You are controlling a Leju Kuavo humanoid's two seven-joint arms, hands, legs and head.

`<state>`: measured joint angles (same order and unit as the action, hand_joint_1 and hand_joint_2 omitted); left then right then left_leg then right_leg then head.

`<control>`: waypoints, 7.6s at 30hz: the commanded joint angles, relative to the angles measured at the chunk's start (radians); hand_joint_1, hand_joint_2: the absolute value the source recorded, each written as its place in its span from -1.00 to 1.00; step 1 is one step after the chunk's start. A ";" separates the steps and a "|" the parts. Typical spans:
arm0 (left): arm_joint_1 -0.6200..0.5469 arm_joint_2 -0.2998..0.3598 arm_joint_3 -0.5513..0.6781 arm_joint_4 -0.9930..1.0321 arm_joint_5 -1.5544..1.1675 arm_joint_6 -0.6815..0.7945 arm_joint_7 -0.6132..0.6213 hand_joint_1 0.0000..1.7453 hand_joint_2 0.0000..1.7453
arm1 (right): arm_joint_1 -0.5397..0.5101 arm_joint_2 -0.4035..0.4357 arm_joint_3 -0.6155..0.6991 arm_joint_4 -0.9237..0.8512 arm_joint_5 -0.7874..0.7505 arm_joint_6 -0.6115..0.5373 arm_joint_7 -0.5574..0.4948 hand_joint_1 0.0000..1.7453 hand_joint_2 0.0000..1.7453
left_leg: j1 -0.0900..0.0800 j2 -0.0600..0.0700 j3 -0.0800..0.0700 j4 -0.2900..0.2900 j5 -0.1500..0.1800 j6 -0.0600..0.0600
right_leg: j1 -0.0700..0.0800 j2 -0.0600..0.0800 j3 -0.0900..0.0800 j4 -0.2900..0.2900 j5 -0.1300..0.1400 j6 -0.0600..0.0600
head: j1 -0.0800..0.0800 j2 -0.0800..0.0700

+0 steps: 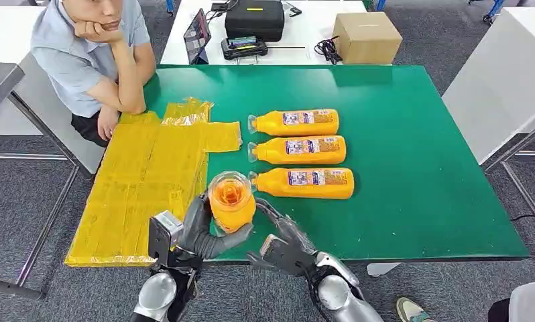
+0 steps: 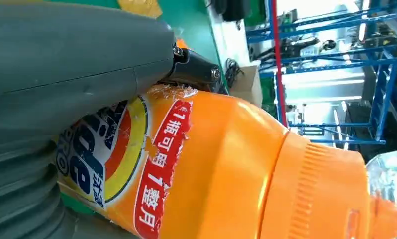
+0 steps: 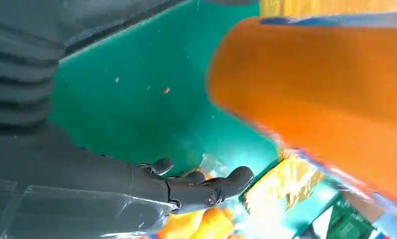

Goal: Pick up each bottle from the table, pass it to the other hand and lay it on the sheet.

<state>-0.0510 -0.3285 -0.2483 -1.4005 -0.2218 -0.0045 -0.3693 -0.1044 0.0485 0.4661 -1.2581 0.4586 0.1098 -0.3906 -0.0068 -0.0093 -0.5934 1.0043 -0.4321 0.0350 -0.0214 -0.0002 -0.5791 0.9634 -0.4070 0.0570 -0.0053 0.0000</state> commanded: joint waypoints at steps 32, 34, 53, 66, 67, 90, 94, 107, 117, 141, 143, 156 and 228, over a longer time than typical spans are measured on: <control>-0.230 0.150 0.254 0.264 -1.110 0.361 0.228 1.00 1.00 | 0.026 0.135 -0.140 0.013 0.061 -0.060 -0.007 -1.00 -1.00 | 0.003 0.001 0.005 -0.001 -0.001 -0.003 | 0.002 0.000 0.005 -0.001 -0.001 -0.003 | 0.000 0.000; -0.243 0.153 0.271 0.306 -1.115 0.381 0.233 1.00 1.00 | 0.023 0.135 -0.136 0.018 0.060 -0.059 -0.009 -1.00 -1.00 | 0.002 0.000 0.003 -0.001 0.000 -0.002 | 0.001 0.000 0.003 -0.001 0.000 -0.002 | 0.000 0.000; -0.331 0.180 0.258 0.572 -1.222 0.415 0.265 1.00 1.00 | -0.010 0.126 -0.120 0.070 0.037 -0.047 -0.017 -1.00 1.00 | 0.002 0.000 0.002 -0.001 0.000 -0.002 | 0.001 0.000 0.002 0.000 0.000 -0.002 | 0.000 0.000; -0.369 0.204 0.246 0.697 -1.226 0.426 0.240 0.00 1.00 | -0.013 0.127 -0.130 0.104 0.014 -0.044 -0.028 -1.00 1.00 | 0.002 0.001 0.004 -0.001 0.000 -0.003 | 0.002 0.001 0.004 -0.001 0.000 -0.003 | 0.001 0.000; -0.370 0.208 0.243 0.710 -1.226 0.430 0.234 0.00 1.00 | -0.014 0.125 -0.132 0.106 0.013 -0.044 -0.029 -1.00 1.00 | 0.001 0.001 0.002 -0.001 0.000 -0.002 | 0.001 0.001 0.002 -0.001 0.000 -0.002 | 0.000 0.000; -0.396 0.209 0.277 0.836 -1.146 0.355 0.181 -1.00 1.00 | -0.025 0.123 -0.153 0.139 0.005 -0.047 -0.033 -1.00 1.00 | 0.001 0.001 0.008 -0.001 0.001 -0.002 | 0.001 0.001 0.008 0.000 0.000 -0.002 | 0.000 0.000; -0.396 0.213 0.280 0.855 -1.139 0.336 0.182 -1.00 1.00 | -0.031 0.122 -0.154 0.149 0.006 -0.045 -0.036 -1.00 1.00 | 0.002 0.002 0.010 -0.002 0.001 -0.002 | 0.001 0.002 0.010 -0.001 0.001 -0.003 | 0.000 0.000; -0.355 0.168 0.242 0.715 -1.116 0.366 0.135 -1.00 1.00 | -0.011 0.125 -0.161 0.122 0.019 -0.056 -0.036 -1.00 1.00 | 0.001 0.000 0.013 -0.001 0.001 -0.002 | 0.001 0.000 0.014 -0.001 0.000 -0.003 | 0.000 0.000; -0.319 0.145 0.224 0.615 -1.082 0.339 0.121 -1.00 1.00 | -0.001 0.130 -0.168 0.110 0.024 -0.058 -0.034 -1.00 1.00 | 0.002 0.000 0.010 0.000 0.000 -0.002 | 0.002 0.000 0.010 0.000 -0.001 -0.003 | 0.001 0.000; -0.169 0.104 0.087 0.118 -1.066 0.503 0.103 -1.00 1.00 | 0.013 0.143 -0.165 0.067 0.073 -0.070 0.004 -1.00 1.00 | 0.001 0.000 0.003 0.000 0.000 -0.001 | 0.001 -0.001 0.003 0.001 -0.001 -0.002 | 0.000 0.000; -0.166 0.101 0.085 0.117 -1.067 0.503 0.104 -1.00 1.00 | 0.015 0.142 -0.165 0.068 0.073 -0.070 0.003 -1.00 1.00 | 0.001 0.000 0.004 0.000 0.000 -0.001 | 0.001 0.000 0.004 0.000 0.000 -0.002 | 0.000 0.000; 0.090 0.004 0.204 -0.280 -0.390 0.308 -0.046 -1.00 1.00 | 0.261 0.160 -0.292 -0.471 -0.072 -0.024 -0.036 -1.00 -1.00 | 0.002 0.000 0.002 0.003 -0.003 -0.002 | 0.002 -0.001 0.002 0.003 -0.003 -0.003 | 0.000 0.000; 0.099 0.003 0.057 -0.215 -0.112 0.019 0.063 -1.00 1.00 | -0.055 -0.171 -0.205 0.034 0.729 -0.165 0.225 -1.00 1.00 | 0.000 0.001 0.002 -0.001 0.000 -0.002 | 0.001 0.000 0.002 -0.001 0.000 -0.002 | 0.000 0.000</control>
<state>0.0958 -0.3521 -0.1515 -1.7079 -0.3273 0.0248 -0.3261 -0.0490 -0.1099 0.2594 -1.4236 1.2142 -0.0786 -0.1671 -0.0068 -0.0097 -0.5935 1.0043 -0.4316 0.0347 -0.0213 -0.0010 -0.5793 0.9633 -0.4068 0.0571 -0.0053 0.0000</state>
